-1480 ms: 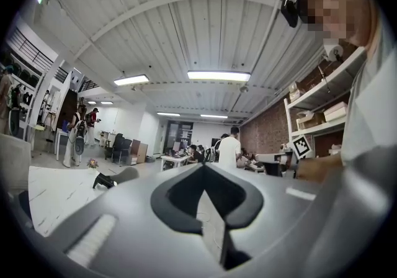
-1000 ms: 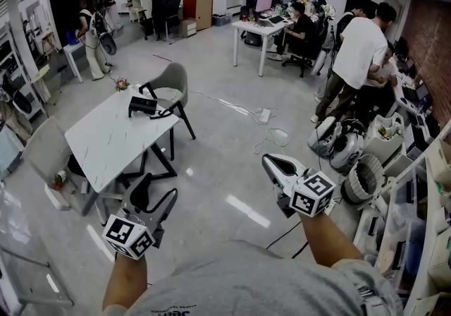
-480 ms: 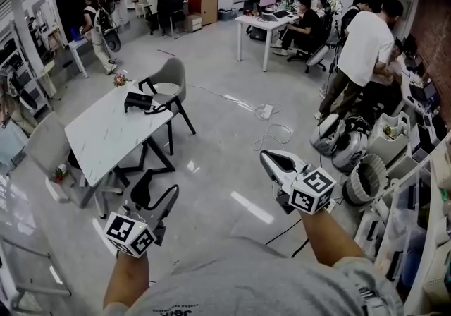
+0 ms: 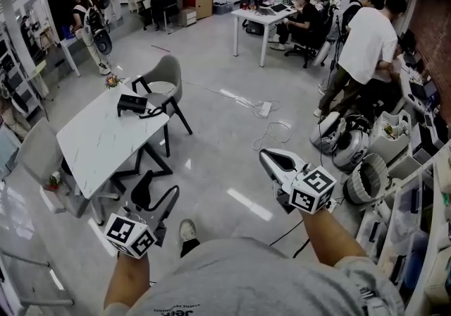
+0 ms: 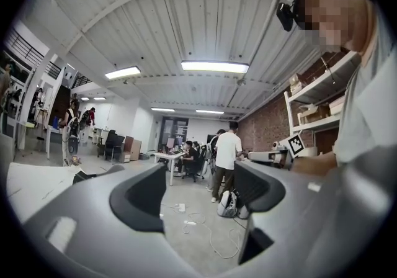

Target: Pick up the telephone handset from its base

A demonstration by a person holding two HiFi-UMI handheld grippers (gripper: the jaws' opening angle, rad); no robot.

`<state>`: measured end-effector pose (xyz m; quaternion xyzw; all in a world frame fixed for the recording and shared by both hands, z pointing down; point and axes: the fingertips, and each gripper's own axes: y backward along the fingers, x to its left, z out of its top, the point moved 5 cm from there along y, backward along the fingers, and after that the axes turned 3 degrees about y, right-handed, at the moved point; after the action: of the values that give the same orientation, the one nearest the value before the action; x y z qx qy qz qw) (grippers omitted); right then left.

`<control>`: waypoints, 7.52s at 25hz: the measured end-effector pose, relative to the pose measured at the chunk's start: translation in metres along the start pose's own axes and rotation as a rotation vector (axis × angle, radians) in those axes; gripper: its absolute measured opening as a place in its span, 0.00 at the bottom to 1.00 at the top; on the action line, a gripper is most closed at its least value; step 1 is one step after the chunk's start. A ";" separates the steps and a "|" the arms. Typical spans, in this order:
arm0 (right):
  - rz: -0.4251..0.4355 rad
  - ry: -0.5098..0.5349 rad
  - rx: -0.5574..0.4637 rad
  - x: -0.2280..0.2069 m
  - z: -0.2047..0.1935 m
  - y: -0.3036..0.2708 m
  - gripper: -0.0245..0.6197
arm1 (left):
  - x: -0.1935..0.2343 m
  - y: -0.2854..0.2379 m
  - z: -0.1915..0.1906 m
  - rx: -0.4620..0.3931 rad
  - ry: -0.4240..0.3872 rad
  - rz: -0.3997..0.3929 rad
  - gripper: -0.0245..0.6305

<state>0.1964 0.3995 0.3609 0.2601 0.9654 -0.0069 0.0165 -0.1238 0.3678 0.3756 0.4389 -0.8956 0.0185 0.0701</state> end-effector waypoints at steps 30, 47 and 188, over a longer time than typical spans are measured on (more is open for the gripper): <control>-0.144 -0.014 0.003 -0.155 0.011 -0.400 0.05 | 0.407 -0.256 0.056 0.047 0.021 -0.186 0.61; 0.142 -0.055 0.032 -0.398 -0.004 -0.519 0.05 | 0.431 -0.462 0.034 0.069 0.010 0.078 0.61; 0.161 0.039 -0.054 -0.394 0.054 -0.640 0.04 | 0.572 -0.552 0.076 0.157 0.265 -0.165 0.25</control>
<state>0.2172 -0.3531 0.3235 0.3366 0.9413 0.0256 0.0050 -0.0427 -0.4271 0.3656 0.5090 -0.8351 0.1404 0.1543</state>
